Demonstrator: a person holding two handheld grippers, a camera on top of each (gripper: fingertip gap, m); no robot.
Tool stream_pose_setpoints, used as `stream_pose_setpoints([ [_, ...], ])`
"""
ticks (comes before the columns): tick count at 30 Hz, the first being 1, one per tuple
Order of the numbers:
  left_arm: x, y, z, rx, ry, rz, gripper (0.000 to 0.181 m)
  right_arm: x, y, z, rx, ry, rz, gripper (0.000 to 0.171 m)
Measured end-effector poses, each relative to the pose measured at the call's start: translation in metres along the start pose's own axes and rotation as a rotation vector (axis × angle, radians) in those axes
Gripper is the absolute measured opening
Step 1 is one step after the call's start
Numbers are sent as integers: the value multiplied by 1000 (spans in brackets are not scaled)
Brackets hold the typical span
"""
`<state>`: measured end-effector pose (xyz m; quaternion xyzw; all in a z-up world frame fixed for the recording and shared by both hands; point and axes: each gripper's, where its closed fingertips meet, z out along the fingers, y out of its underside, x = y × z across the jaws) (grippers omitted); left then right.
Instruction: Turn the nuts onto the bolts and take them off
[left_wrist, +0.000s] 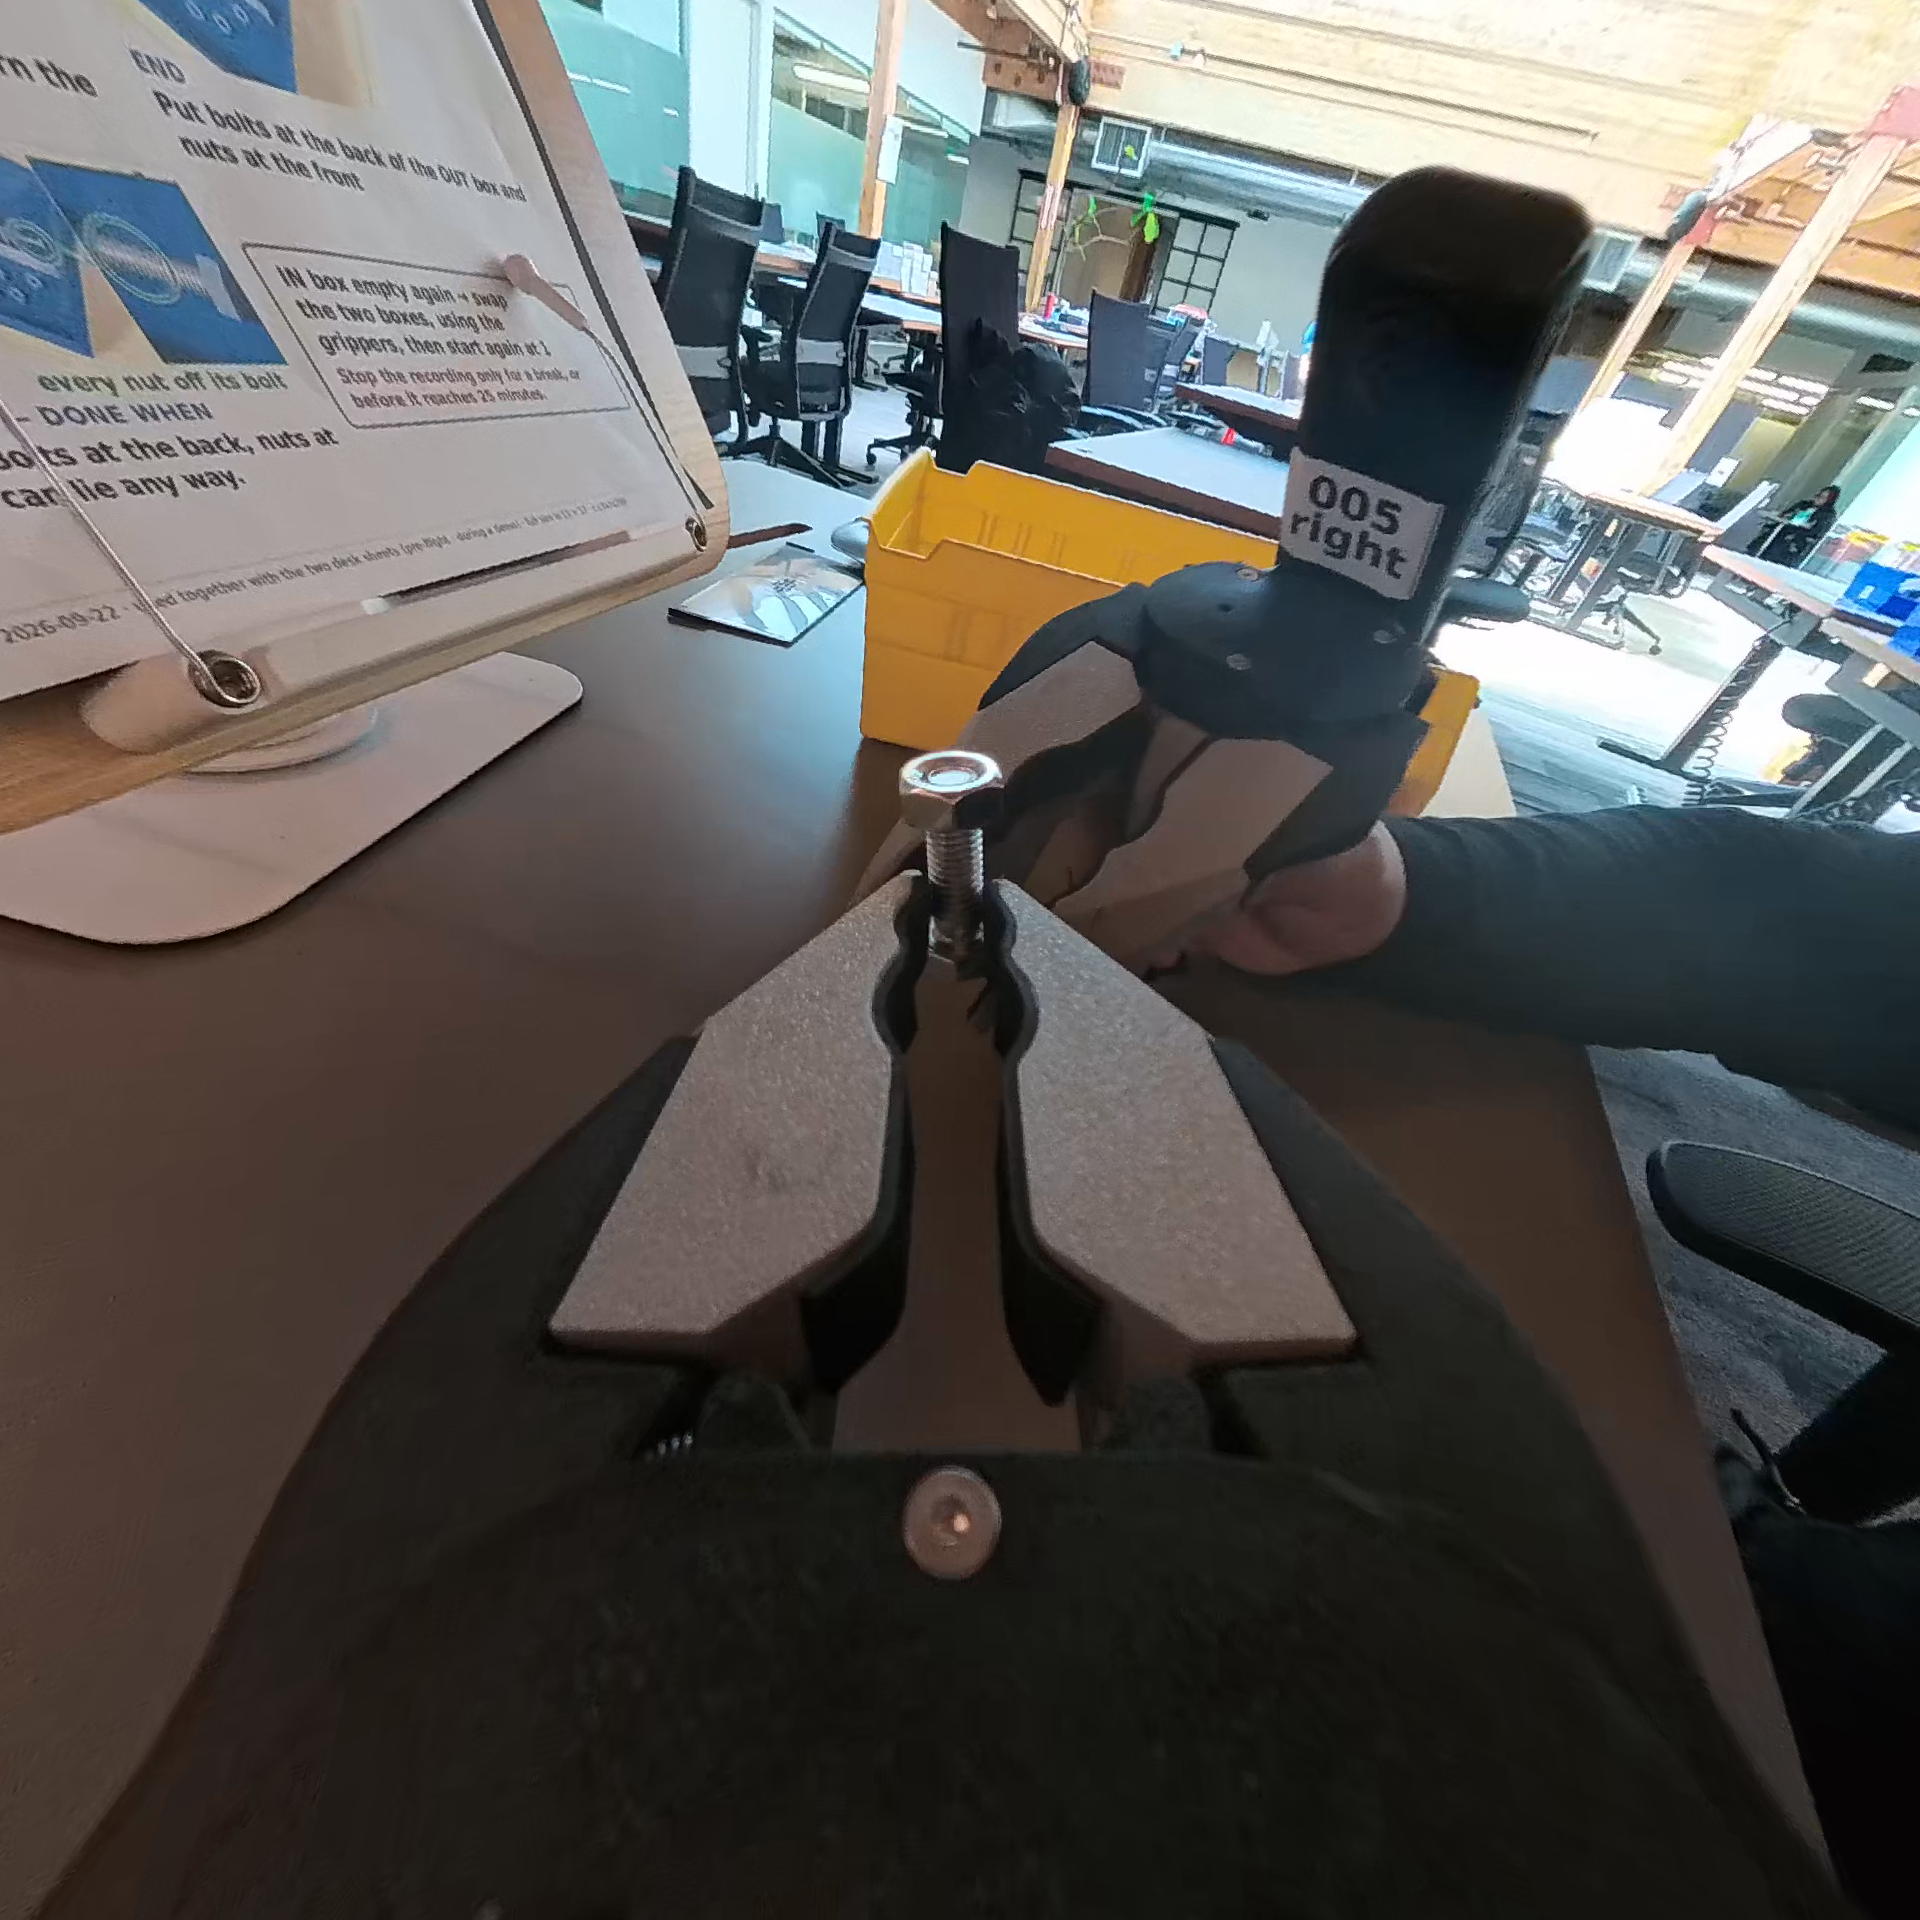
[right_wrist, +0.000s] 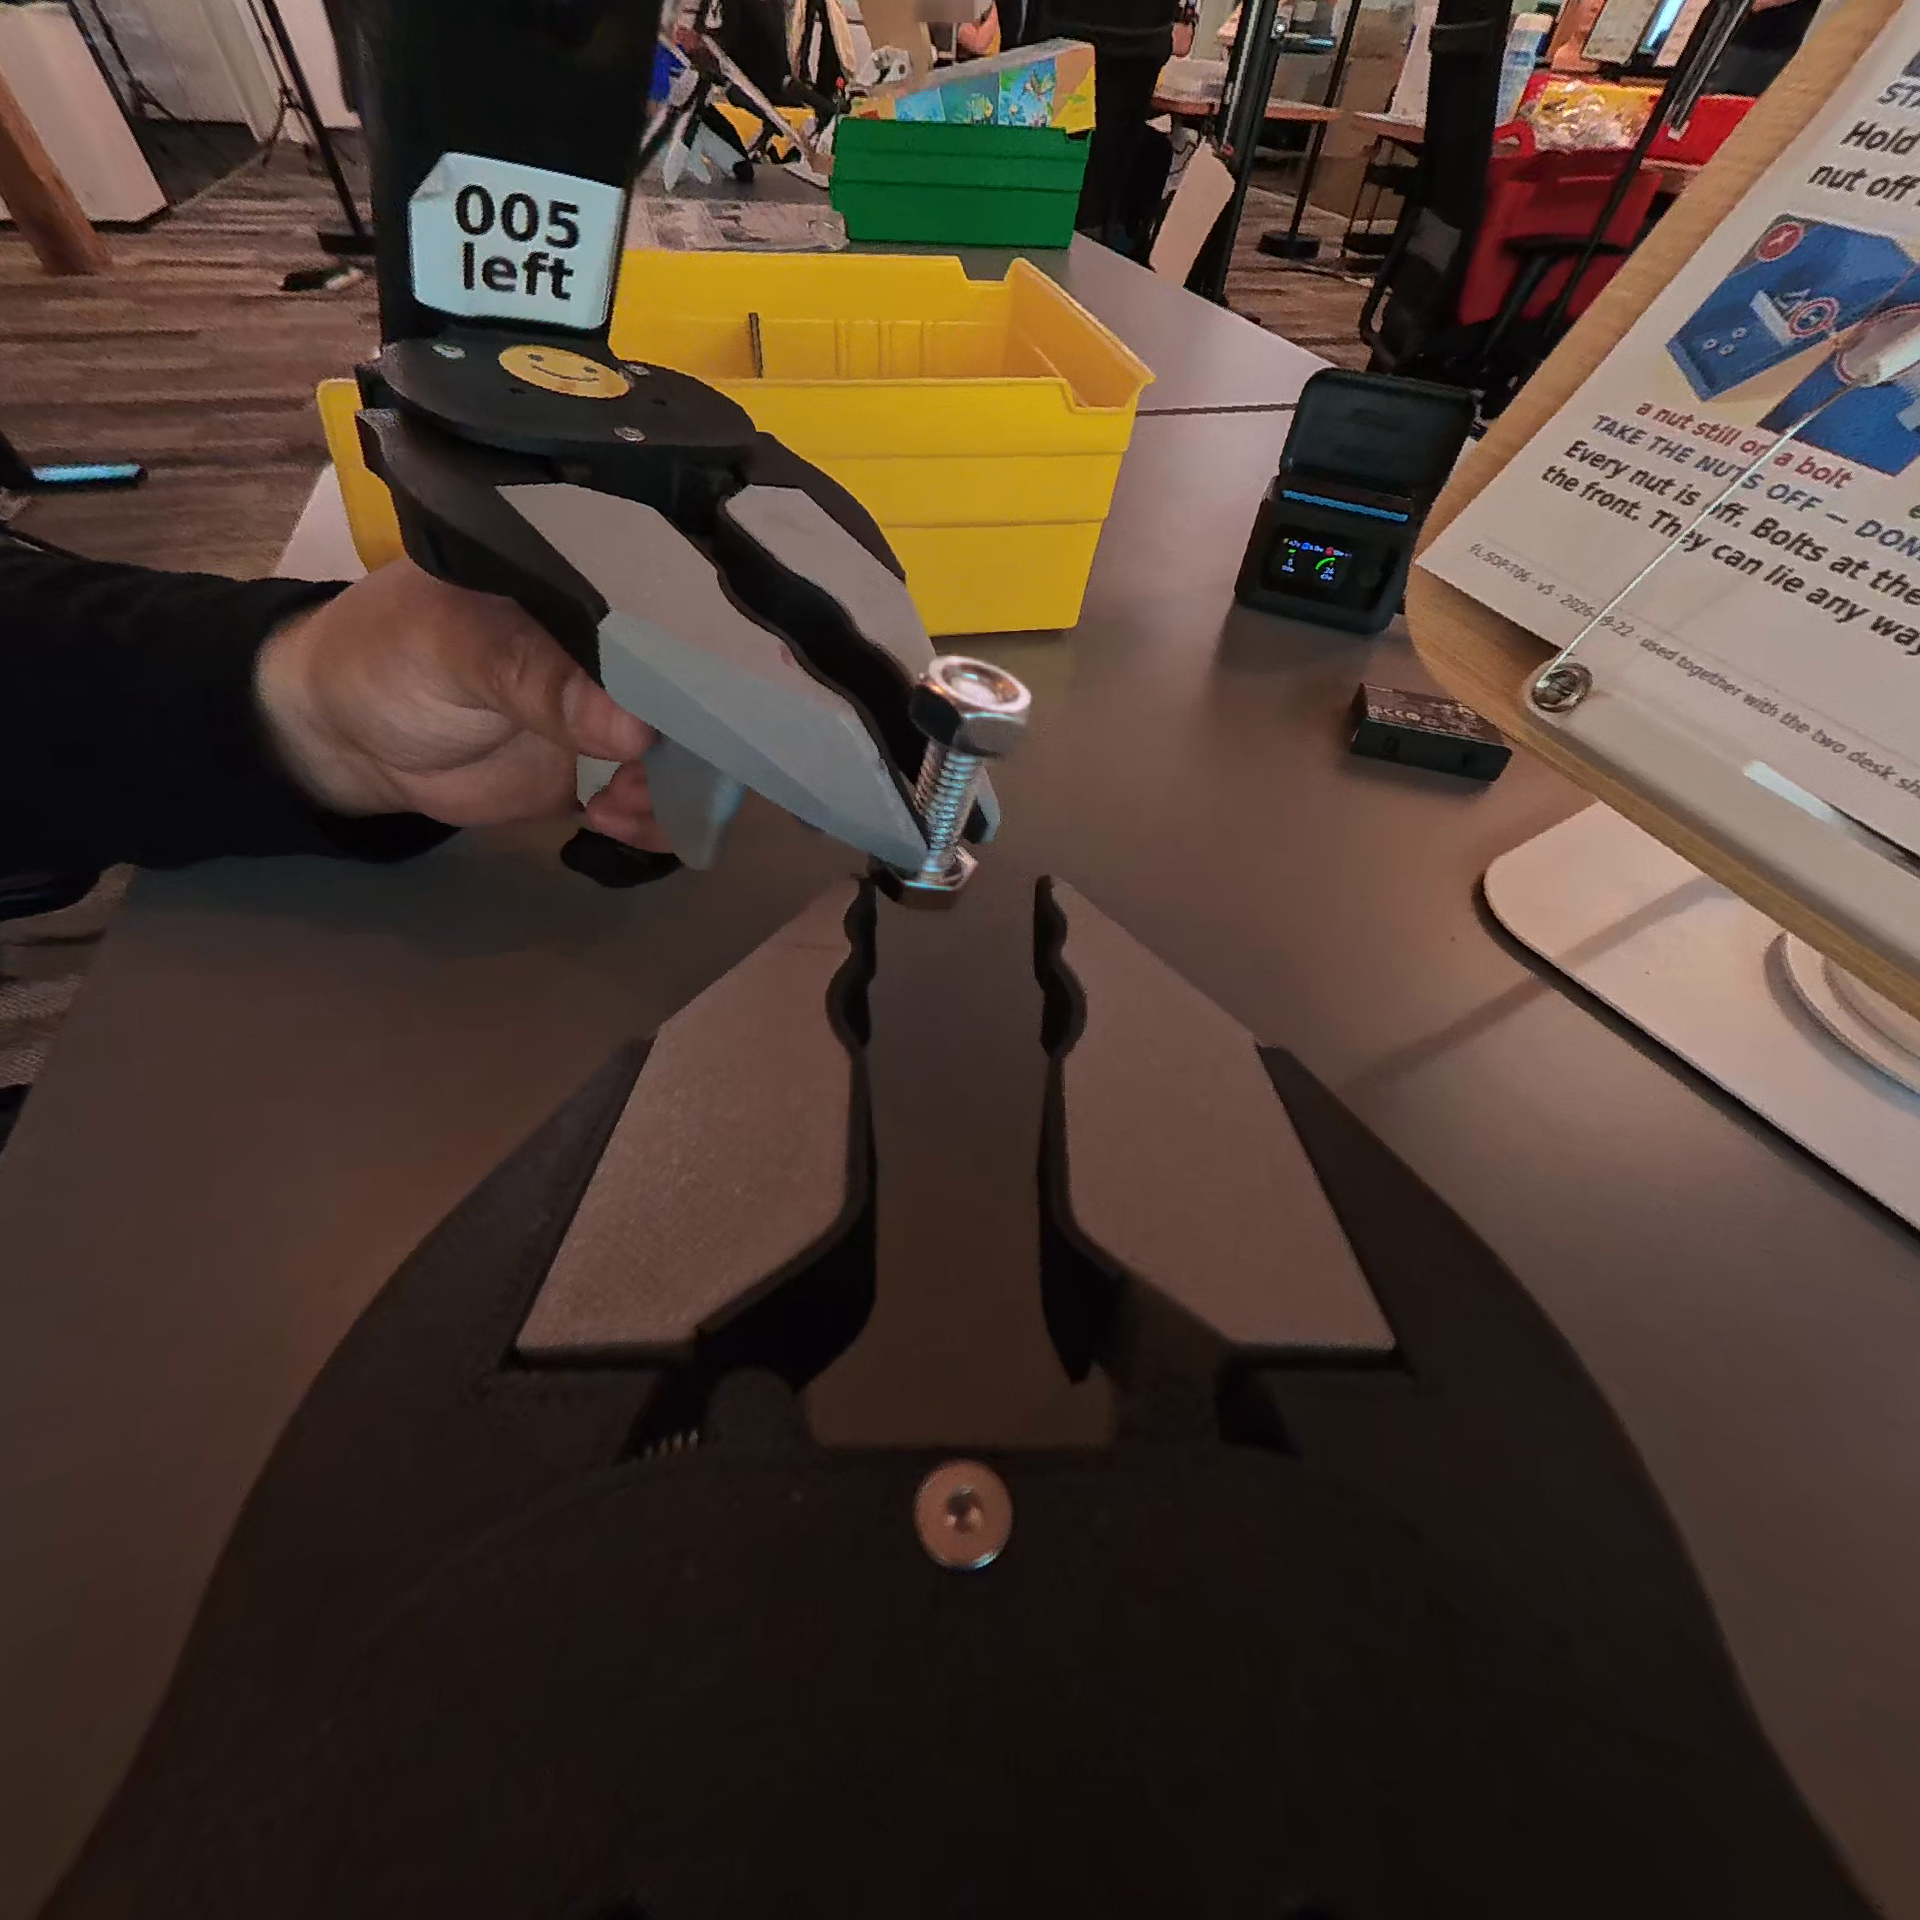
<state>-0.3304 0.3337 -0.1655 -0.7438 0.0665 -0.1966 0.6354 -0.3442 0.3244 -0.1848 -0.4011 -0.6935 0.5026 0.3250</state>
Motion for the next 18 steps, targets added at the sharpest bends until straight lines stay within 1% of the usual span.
stream_pose_setpoints([
  [4,-1,-1,-2,9,2,-4,8,2,-5,-5,29,-16,4,28],
  [8,0,-3,-3,14,6,3,8,-1,-13,-11,83,-72,27,32],
  [13,3,-4,-3,20,22,8,8,-8,-20,-15,133,-180,109,51],
  [18,12,-2,0,10,68,13,8,-13,-28,-18,184,-243,147,59],
])
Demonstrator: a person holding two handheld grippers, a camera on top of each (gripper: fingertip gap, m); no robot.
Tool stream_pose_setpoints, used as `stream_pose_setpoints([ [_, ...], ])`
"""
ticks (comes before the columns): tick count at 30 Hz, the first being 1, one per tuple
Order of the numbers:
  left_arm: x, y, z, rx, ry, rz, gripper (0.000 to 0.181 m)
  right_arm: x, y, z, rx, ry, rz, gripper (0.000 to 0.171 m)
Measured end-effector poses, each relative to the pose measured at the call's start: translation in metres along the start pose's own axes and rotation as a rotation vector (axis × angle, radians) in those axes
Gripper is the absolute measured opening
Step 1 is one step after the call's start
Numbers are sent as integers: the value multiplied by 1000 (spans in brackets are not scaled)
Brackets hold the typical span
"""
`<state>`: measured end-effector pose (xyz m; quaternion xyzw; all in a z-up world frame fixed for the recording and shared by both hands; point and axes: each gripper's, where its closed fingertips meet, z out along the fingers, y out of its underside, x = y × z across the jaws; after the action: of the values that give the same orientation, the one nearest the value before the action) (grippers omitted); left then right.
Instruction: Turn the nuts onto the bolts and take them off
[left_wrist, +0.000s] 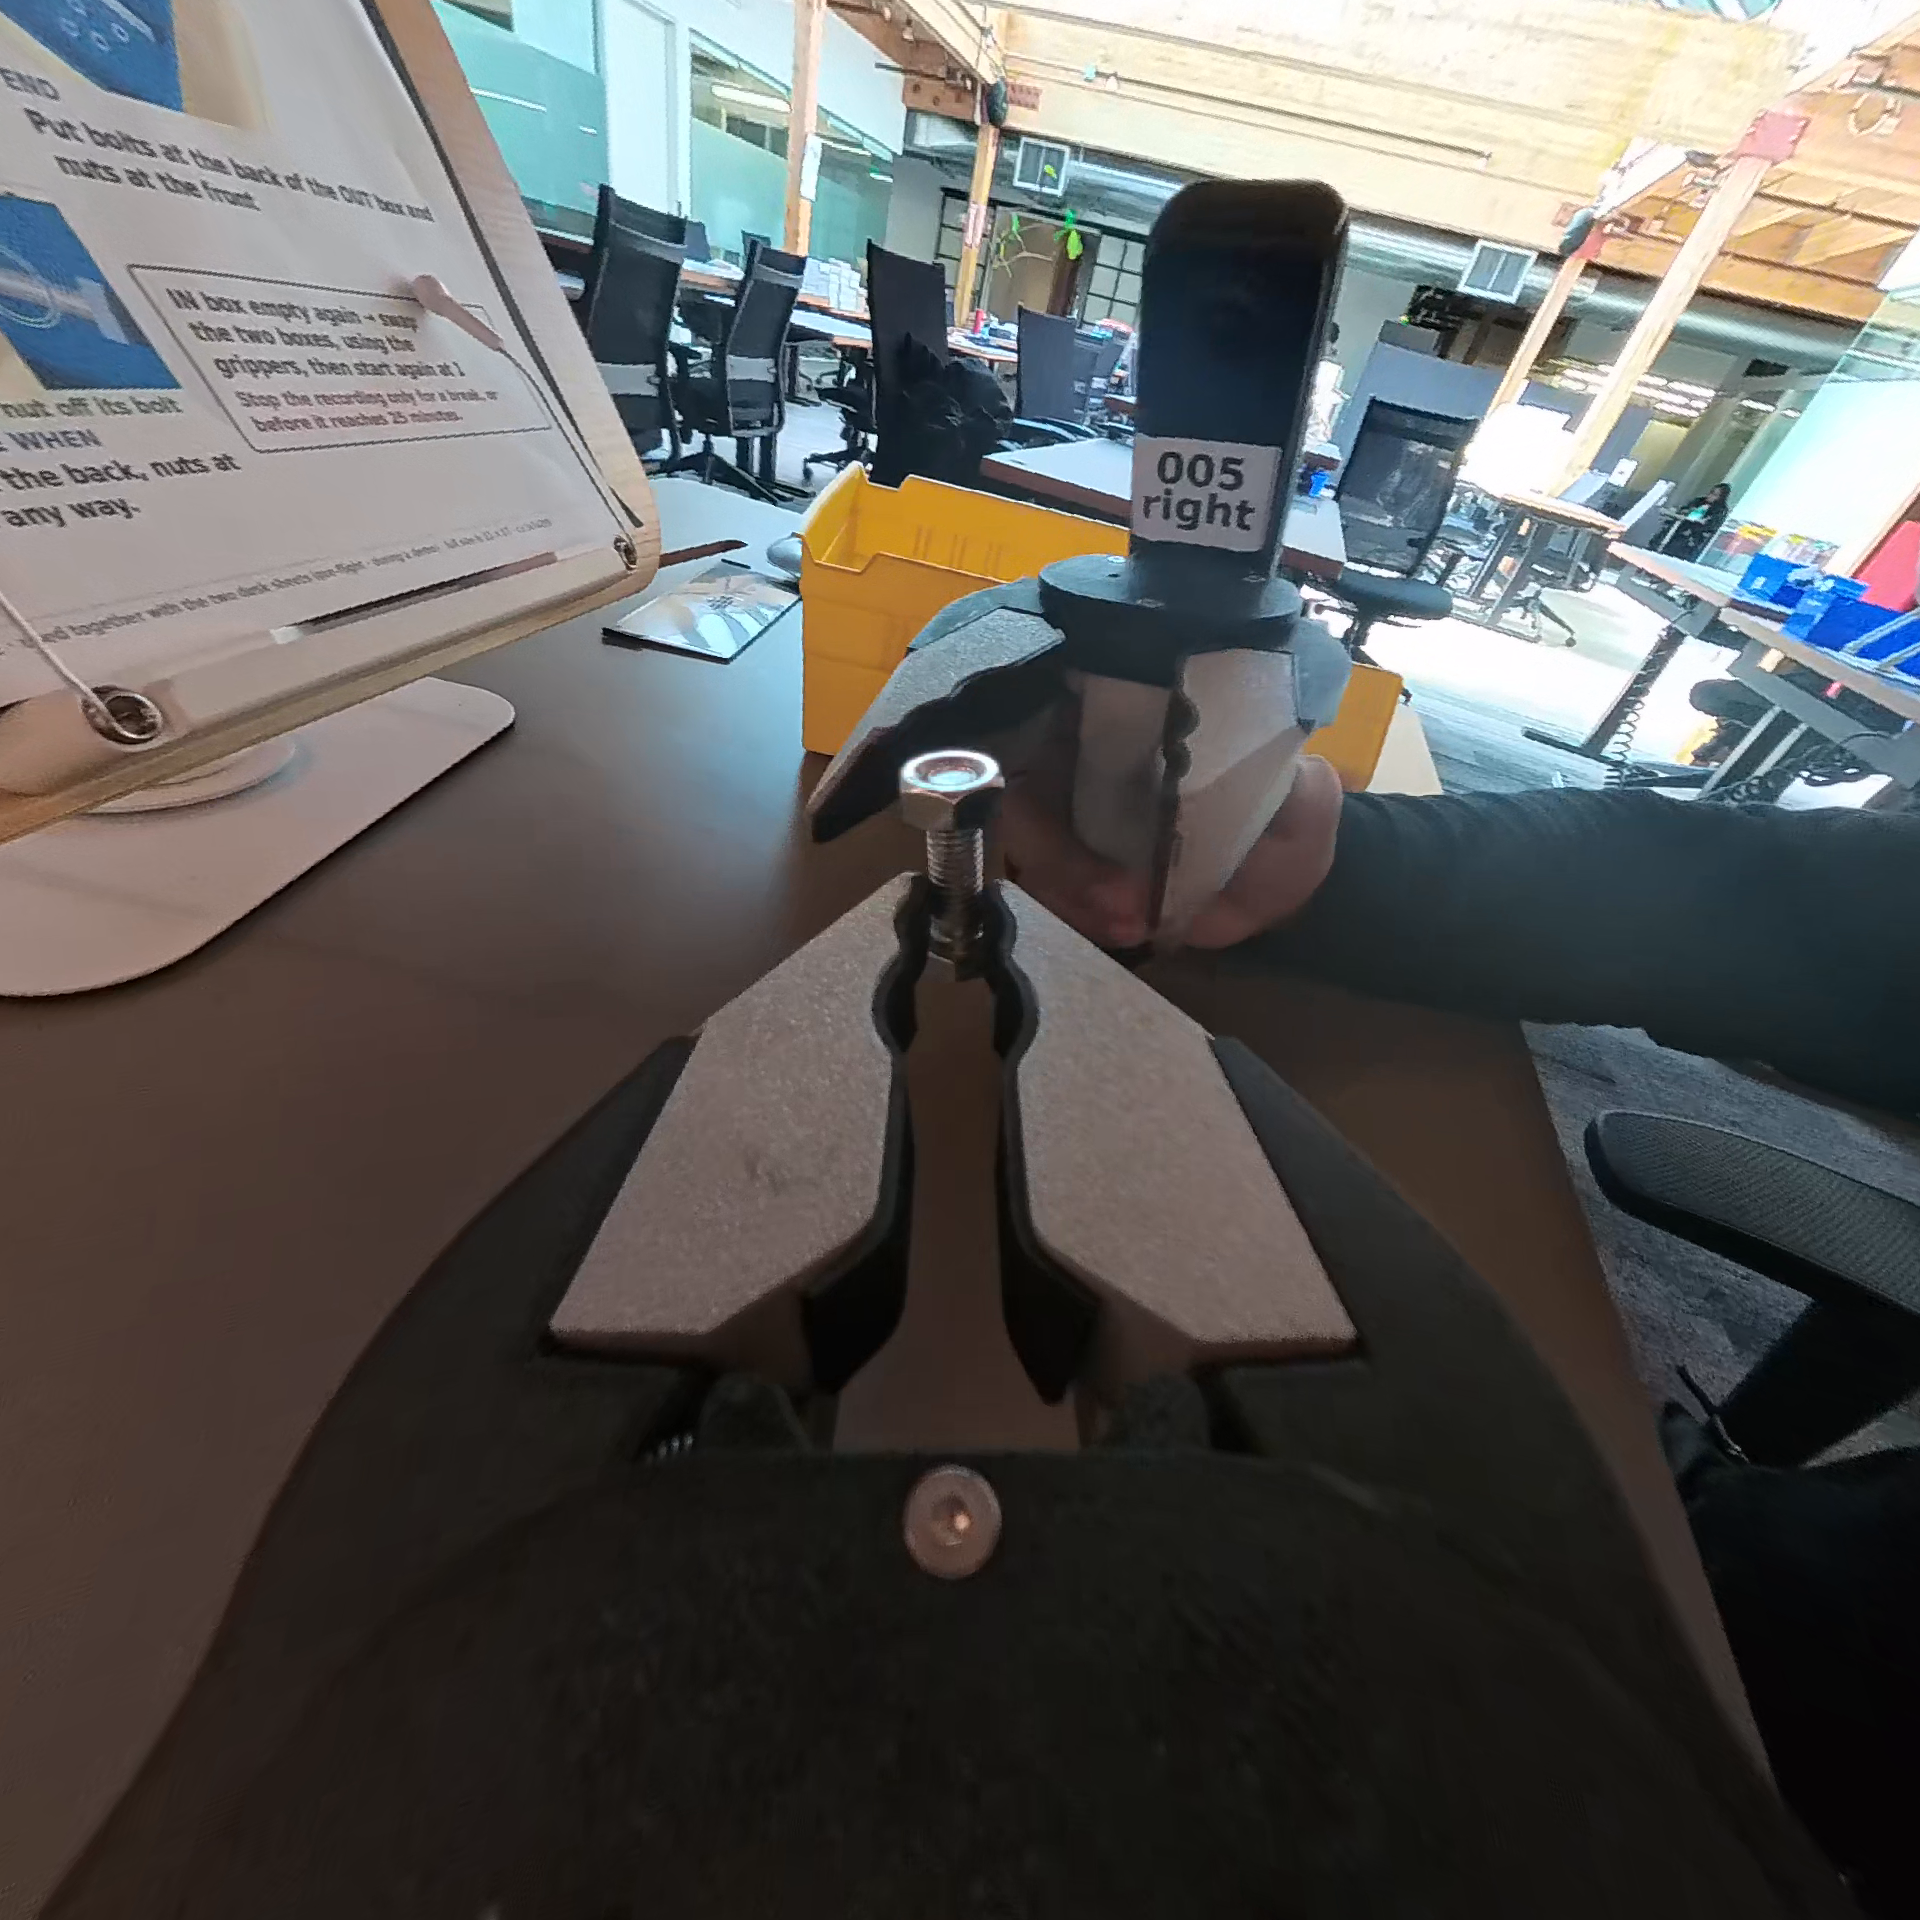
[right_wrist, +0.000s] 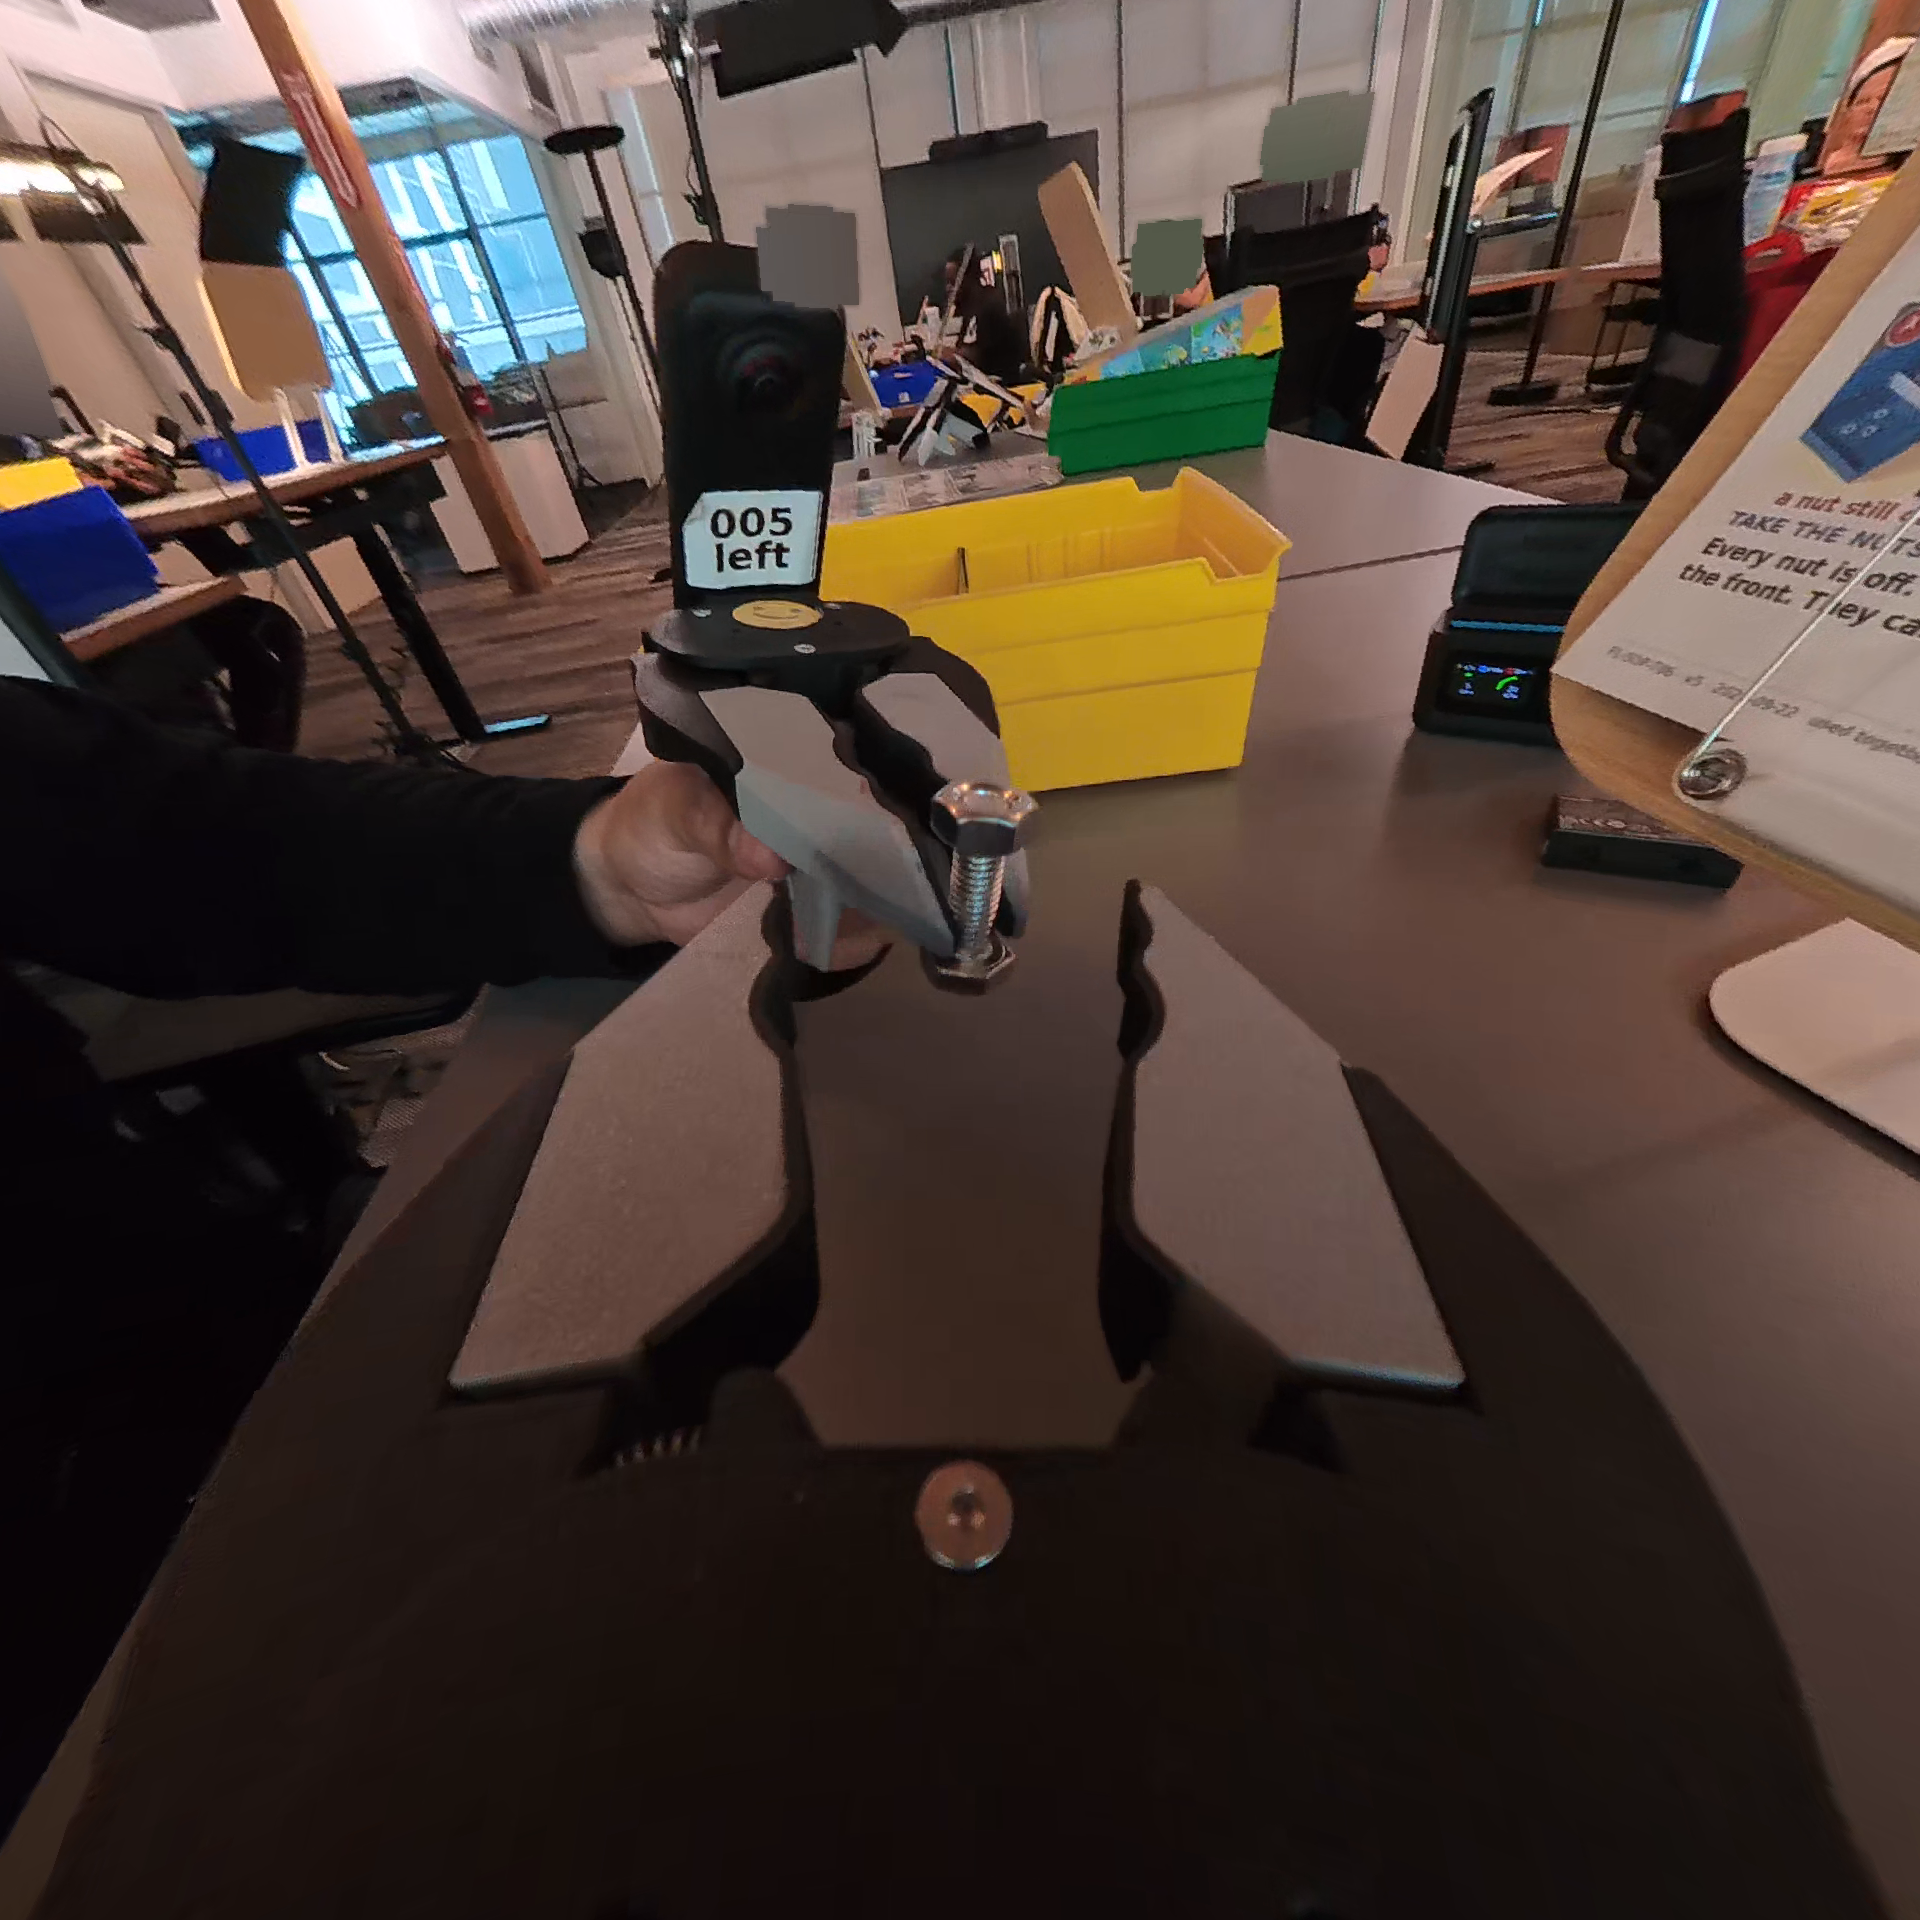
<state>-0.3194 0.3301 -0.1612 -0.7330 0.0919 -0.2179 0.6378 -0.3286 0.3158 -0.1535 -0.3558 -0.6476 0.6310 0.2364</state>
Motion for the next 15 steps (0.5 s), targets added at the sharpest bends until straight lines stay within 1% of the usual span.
stream_pose_setpoints([
  [6,7,1,2,-9,25,21,8,-12,-3,2,13,-56,-8,63],
  [10,4,-1,1,-1,12,17,8,-16,-7,0,31,-65,-30,59],
  [15,-3,-5,-4,19,-20,14,8,-19,-18,-9,85,-91,-34,50],
])
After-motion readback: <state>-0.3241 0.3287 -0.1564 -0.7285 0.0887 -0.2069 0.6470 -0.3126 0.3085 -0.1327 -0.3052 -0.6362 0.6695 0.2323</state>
